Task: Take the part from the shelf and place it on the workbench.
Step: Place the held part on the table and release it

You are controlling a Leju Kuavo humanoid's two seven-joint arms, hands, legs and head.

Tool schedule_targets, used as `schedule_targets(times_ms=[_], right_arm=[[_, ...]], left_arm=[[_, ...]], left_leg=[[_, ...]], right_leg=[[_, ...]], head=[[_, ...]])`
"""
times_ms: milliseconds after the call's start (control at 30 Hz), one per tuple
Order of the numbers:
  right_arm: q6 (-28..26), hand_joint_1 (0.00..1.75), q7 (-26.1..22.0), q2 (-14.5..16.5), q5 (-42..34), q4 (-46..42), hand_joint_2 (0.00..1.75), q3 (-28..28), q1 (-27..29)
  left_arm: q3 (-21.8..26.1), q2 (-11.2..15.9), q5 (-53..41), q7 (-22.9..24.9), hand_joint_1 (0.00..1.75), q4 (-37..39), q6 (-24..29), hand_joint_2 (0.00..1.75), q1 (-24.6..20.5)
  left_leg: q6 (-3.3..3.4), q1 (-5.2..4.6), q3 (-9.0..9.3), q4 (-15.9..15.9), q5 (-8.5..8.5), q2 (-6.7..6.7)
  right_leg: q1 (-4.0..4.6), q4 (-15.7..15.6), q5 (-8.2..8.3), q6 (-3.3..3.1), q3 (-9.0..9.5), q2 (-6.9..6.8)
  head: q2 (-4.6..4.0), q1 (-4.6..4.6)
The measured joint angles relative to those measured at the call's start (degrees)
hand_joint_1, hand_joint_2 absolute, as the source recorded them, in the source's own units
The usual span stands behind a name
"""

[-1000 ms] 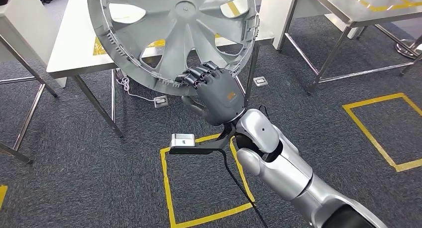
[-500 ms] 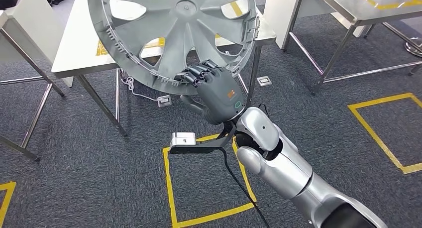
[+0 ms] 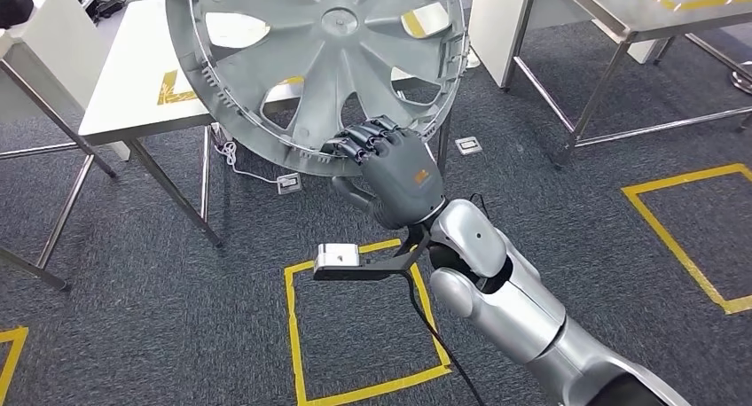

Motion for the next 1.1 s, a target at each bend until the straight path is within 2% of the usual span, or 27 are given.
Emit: schedule_targets(times_ms=[67, 100, 133, 200, 233, 267, 300, 367, 400, 433, 500, 533, 567, 600, 633, 700, 733, 767, 800, 833, 867, 900, 933, 967, 1033, 1100], right_arm=[[-0.1, 1.75, -0.1, 0.0, 0.0, 0.0, 1.75, -0.1, 0.0], [-0.2, 1.75, -0.1, 0.0, 0.0, 0.0, 1.75, -0.1, 0.0], [-0.2, 1.75, -0.1, -0.1, 0.0, 0.0, 1.75, -0.2, 0.0], [-0.4, 1.75, -0.3, -0.1, 0.0, 0.0, 1.75, -0.2, 0.1], [-0.4, 1.75, -0.3, -0.1, 0.0, 0.0, 1.75, -0.2, 0.1], [-0.4, 1.75, -0.4, 0.0, 0.0, 0.0, 1.75, -0.2, 0.1], [-0.4, 1.75, -0.4, 0.0, 0.0, 0.0, 1.75, -0.2, 0.1], [-0.5, 1.75, -0.3, 0.1, 0.0, 0.0, 1.75, -0.2, 0.1], [-0.5, 1.75, -0.3, 0.1, 0.0, 0.0, 1.75, -0.1, 0.1], [-0.6, 1.75, -0.3, 0.1, 0.0, 0.0, 1.75, -0.1, 0.1], [-0.7, 1.75, -0.3, 0.2, 0.1, 0.0, 1.75, -0.1, 0.1], [-0.7, 1.75, -0.3, 0.2, 0.1, 0.0, 1.75, -0.2, 0.1], [-0.6, 1.75, -0.3, 0.2, 0.1, 0.0, 1.75, -0.2, 0.1], [-0.6, 1.75, -0.3, 0.1, 0.1, 0.0, 1.75, -0.2, 0.1], [-0.6, 1.75, -0.3, 0.1, 0.1, 0.0, 1.75, -0.2, 0.2], [-0.6, 1.75, -0.4, 0.0, 0.1, 0.0, 1.75, -0.2, 0.6], [-0.6, 1.75, -0.4, -0.1, 0.2, 0.0, 1.75, -0.2, 0.8], [-0.6, 1.75, -0.4, -0.1, 0.2, 0.0, 1.75, -0.2, 0.9], [-0.6, 1.75, -0.4, -0.2, 0.2, 0.0, 1.75, -0.2, 1.0], [-0.6, 1.75, -0.3, -0.2, 0.2, 0.0, 1.75, -0.2, 1.0], [-0.6, 1.75, -0.3, -0.3, 0.2, 0.1, 1.75, -0.2, 1.0], [-0.6, 1.75, -0.4, -0.3, 0.2, 0.1, 1.75, -0.2, 1.1], [-0.6, 1.75, -0.4, -0.4, 0.3, 0.0, 1.75, -0.2, 1.1], [-0.7, 1.75, -0.4, -0.4, 0.4, 0.0, 1.75, -0.2, 1.0], [-0.7, 1.75, -0.4, -0.4, 0.5, 0.0, 1.75, -0.2, 1.0], [-0.7, 1.75, -0.3, -0.4, 0.4, 0.0, 1.75, -0.3, 1.0]], left_arm=[[0.0, 0.0, 0.0, 0.0, 0.0, 0.0, 0.0, 1.75, -0.1], [0.0, 0.0, -0.1, 0.0, 0.0, 0.0, 0.0, 1.75, -0.2], [0.0, 0.0, -0.1, 0.0, 0.0, 0.0, 0.0, 1.75, -0.2], [0.0, 0.0, -0.2, 0.1, 0.0, 0.0, 0.0, 1.75, -0.2], [0.0, 0.0, -0.2, 0.1, 0.0, 0.0, 0.0, 1.75, -0.2], [0.0, 0.0, -0.2, 0.2, 0.0, 0.0, 0.0, 1.75, -0.2], [0.0, 0.0, -0.3, 0.3, 0.0, 0.0, 0.0, 1.75, -0.2], [0.0, 0.1, -0.3, 0.4, 0.0, 0.0, 0.0, 1.75, -0.1], [0.0, 0.2, -0.3, 0.5, 0.0, 0.1, 0.0, 1.75, -0.1], [0.0, 0.2, -0.4, 0.5, 0.0, 0.1, 0.1, 1.75, -0.1], [0.0, 0.1, -0.4, 0.6, 0.0, 0.1, 0.1, 1.75, -0.2], [0.0, 0.1, -0.4, 0.6, 0.0, 0.1, 0.1, 1.75, -0.2], [0.0, 0.1, -0.5, 0.6, 0.0, 0.1, 0.1, 1.75, -0.3], [0.0, 0.0, -0.5, 0.5, 0.0, 0.0, 0.1, 1.75, -0.3], [0.0, 0.0, -0.5, 0.6, 0.0, 0.0, 0.1, 1.75, -0.4], [0.0, 0.0, -0.6, 0.6, 0.0, 0.1, 0.1, 1.75, -0.3], [0.0, -0.1, -0.6, 0.6, 0.0, 0.1, 0.1, 1.75, -0.2], [0.0, -0.1, -0.6, 0.6, 0.0, 0.1, 0.1, 1.75, -0.1], [0.0, -0.1, -0.7, 0.6, 0.0, 0.1, 0.1, 1.75, -0.1], [0.0, -0.2, -0.7, 0.6, 0.0, 0.1, 0.1, 1.75, -0.1], [0.0, -0.3, -0.8, 0.6, 0.0, 0.1, 0.1, 1.75, -0.1], [0.0, -0.3, -0.8, 0.6, 0.0, 0.1, 0.1, 1.75, -0.2], [0.0, -0.4, -0.9, 0.6, 0.0, 0.2, 0.1, 1.75, -0.2], [0.0, -0.4, -1.0, 0.6, 0.0, 0.2, 0.1, 1.75, -0.3], [0.0, -0.3, -1.1, 0.6, 0.0, 0.1, 0.0, 1.75, -0.3], [0.0, -0.4, -1.2, 0.6, 0.0, 0.1, 0.0, 1.75, -0.4]], left_leg=[[0.06, -0.22, -0.82, 2.0, -0.59, 1.37], [0.3, -0.49, -2.22, 4.7, -1.53, 2.22], [0.62, -0.84, -4.26, 8.3, -2.88, 2.91], [1.46, -1.57, -8.59, 15.2, -5.35, 3.24], [2.01, -1.99, -9.86, 16.4, -5.62, 3.25], [2.73, -2.49, -10.1, 15.6, -4.93, 3.24], [3.64, -3.06, -9.45, 12.9, -3.25, 3.23], [5.8, -4.46, -7.37, 5.8, 1.5, 3.34], [6.46, -5.02, -6.55, 3.3, 3.01, 3.44], [6.8, -5.38, -6.05, 1.9, 3.8, 3.48], [6.86, -5.35, -5.01, 0.9, 3.33, 3.41], [7.05, -5.17, -4.36, 0.5, 3.2, 3.25], [7.31, -5.01, -3.65, 0.2, 2.92, 3.13], [7.56, -4.87, -2.95, -0.1, 2.61, 2.99], [7.79, -4.83, -2.37, -0.3, 2.15, 2.83], [8.03, -4.8, -1.14, -0.4, 1.0, 2.54], [8.06, -4.81, -0.37, -0.4, 0.36, 2.33], [8.04, -4.83, 0.44, -0.4, -0.25, 2.15], [7.99, -4.85, 1.3, -0.4, -0.87, 1.98], [7.91, -4.88, 2.17, -0.4, -1.51, 1.85], [7.78, -4.95, 2.89, -0.3, -2.08, 1.75], [7.54, -5.01, 3.37, -0.3, -2.64, 1.63], [7.23, -5.02, 3.64, -0.4, -3.08, 1.56], [6.85, -5.03, 3.82, -0.3, -3.22, 1.51], [6.13, -5.07, 4.07, 0.1, -3.2, 1.55], [5.45, -5.06, 2.79, 3.2, -3.23, 2.01]], right_leg=[[0.3, 0.0, -0.23, -1.03, 0.65, -0.29], [0.54, -0.1, -0.41, -1.43, 1.08, -0.45], [0.81, -0.2, -0.66, -1.76, 1.46, -0.63], [1.46, -0.3, -1.35, -2.28, 2.3, -0.92], [1.81, -0.4, -1.8, -2.44, 2.86, -0.99], [2.17, -0.5, -2.32, -2.53, 3.58, -1.04], [2.49, -0.7, -2.89, -2.59, 4.45, -1.09], [2.93, -1.2, -4.02, -2.55, 5.98, -1.2], [3.08, -1.5, -4.51, -2.4, 6.49, -1.24], [3.17, -1.8, -4.75, -2.17, 6.96, -1.24], [3.32, -1.9, -4.49, -1.55, 7.53, -1.27], [3.34, -1.0, -3.92, -1.28, 7.33, -1.28], [3.36, 1.1, -3.31, -1.04, 6.22, -1.28], [3.37, 4.1, -3.16, -0.87, 4.36, -1.27], [3.35, 7.6, -3.87, -0.76, 1.92, -1.26], [3.33, 12.7, -7.72, -0.54, -2.67, -1.26], [3.33, 13.2, -9.35, -0.46, -4.04, -1.26], [3.33, 12.1, -9.57, -0.44, -4.65, -1.26], [3.34, 9.6, -7.98, -0.52, -4.62, -1.26], [3.37, 6.0, -4.66, -0.69, -4.19, -1.26], [3.46, 2.2, -0.62, -0.93, -3.77, -1.27], [3.58, -0.8, 2.53, -1.2, -3.37, -1.25], [3.73, -2.7, 4.72, -1.5, -3.07, -1.22], [3.85, -3.6, 5.5, -1.79, -2.89, -1.17], [3.67, -4.2, 5.38, -2.43, -1.72, -1.08], [3.22, -4.7, 4.92, -2.95, -0.25, -1.17]], head=[[0.0, -0.35], [0.0, -0.51], [0.0, -0.63], [0.0, -0.71], [0.0, -0.71], [0.0, -0.72], [0.0, -0.71], [0.0, -0.7], [0.0, -0.7], [0.0, -0.71], [0.0, -0.75], [0.0, -0.72], [0.01, -0.68], [0.01, -0.63], [0.01, -0.55], [0.01, -0.49], [0.01, -0.47], [0.0, -0.47], [0.0, -0.45], [0.0, -0.44], [0.0, -0.42], [0.0, -0.44], [0.0, -0.49], [0.0, -0.56], [0.0, -0.65], [0.0, -0.95]])
